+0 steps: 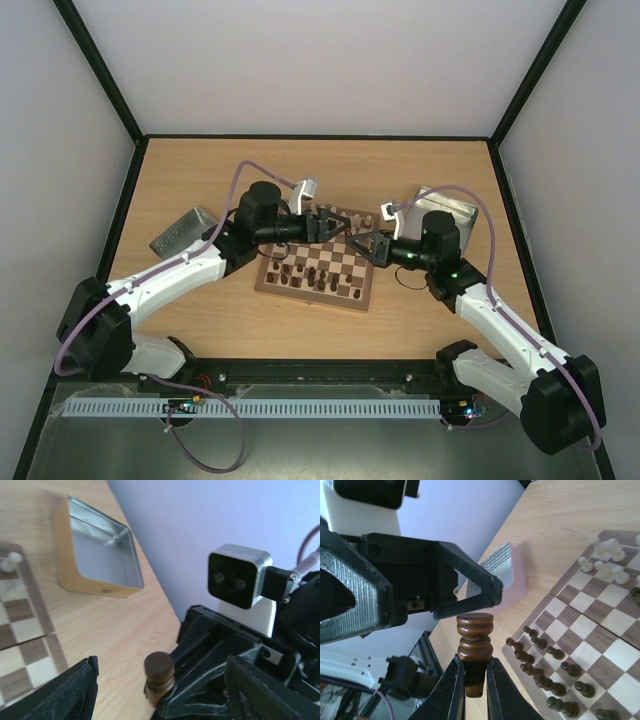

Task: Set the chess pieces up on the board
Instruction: Place the chess piece on the chessboard.

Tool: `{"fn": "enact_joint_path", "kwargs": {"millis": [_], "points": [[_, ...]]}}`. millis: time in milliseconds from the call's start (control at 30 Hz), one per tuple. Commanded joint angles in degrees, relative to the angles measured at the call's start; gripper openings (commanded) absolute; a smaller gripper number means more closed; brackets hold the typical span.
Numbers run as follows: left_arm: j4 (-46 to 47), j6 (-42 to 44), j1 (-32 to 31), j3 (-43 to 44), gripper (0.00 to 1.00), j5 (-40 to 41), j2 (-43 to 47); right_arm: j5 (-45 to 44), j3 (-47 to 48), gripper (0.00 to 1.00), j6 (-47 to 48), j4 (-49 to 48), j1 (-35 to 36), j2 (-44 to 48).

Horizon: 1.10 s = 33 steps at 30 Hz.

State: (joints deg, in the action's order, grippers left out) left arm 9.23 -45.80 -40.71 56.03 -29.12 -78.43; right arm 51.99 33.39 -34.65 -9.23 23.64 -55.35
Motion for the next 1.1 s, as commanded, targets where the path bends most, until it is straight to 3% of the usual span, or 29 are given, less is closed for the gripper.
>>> {"fn": "enact_joint_path", "kwargs": {"millis": [0, 367, 567, 733, 833, 933, 1067], "points": [[5.4, -2.4, -0.1, -0.6, 0.70, -8.5, -1.4, 6.5, 2.2, 0.09, 3.9, -0.6, 0.8, -0.4], [3.4, -0.8, -0.2, 0.7, 0.25, -13.2, -4.2, 3.3, 3.6, 0.09, 6.1, 3.6, 2.1, -1.0], [3.1, -0.5, -0.2, 0.9, 0.24, -14.0, -4.6, 1.8, 4.6, 0.09, 5.4, 4.1, 2.1, -1.8], [5.6, -2.6, -0.1, 0.6, 0.08, -12.7, -4.0, -0.1, 4.8, 0.09, 2.8, 2.6, 2.1, -0.7], [6.9, -5.3, 0.1, 1.0, 0.03, -10.3, -3.3, -2.2, 4.1, 0.17, -2.2, -0.9, 2.1, 0.7], [10.4, -11.6, 0.1, 0.5, 0.02, -7.1, -2.8, -4.8, 2.3, 0.37, -9.6, -7.2, 2.1, 2.4], [17.9, -22.9, 0.5, -0.5, 0.03, -2.7, -2.8, -10.6, -0.9, 0.54, -18.8, -16.9, 2.1, 4.5]]}}
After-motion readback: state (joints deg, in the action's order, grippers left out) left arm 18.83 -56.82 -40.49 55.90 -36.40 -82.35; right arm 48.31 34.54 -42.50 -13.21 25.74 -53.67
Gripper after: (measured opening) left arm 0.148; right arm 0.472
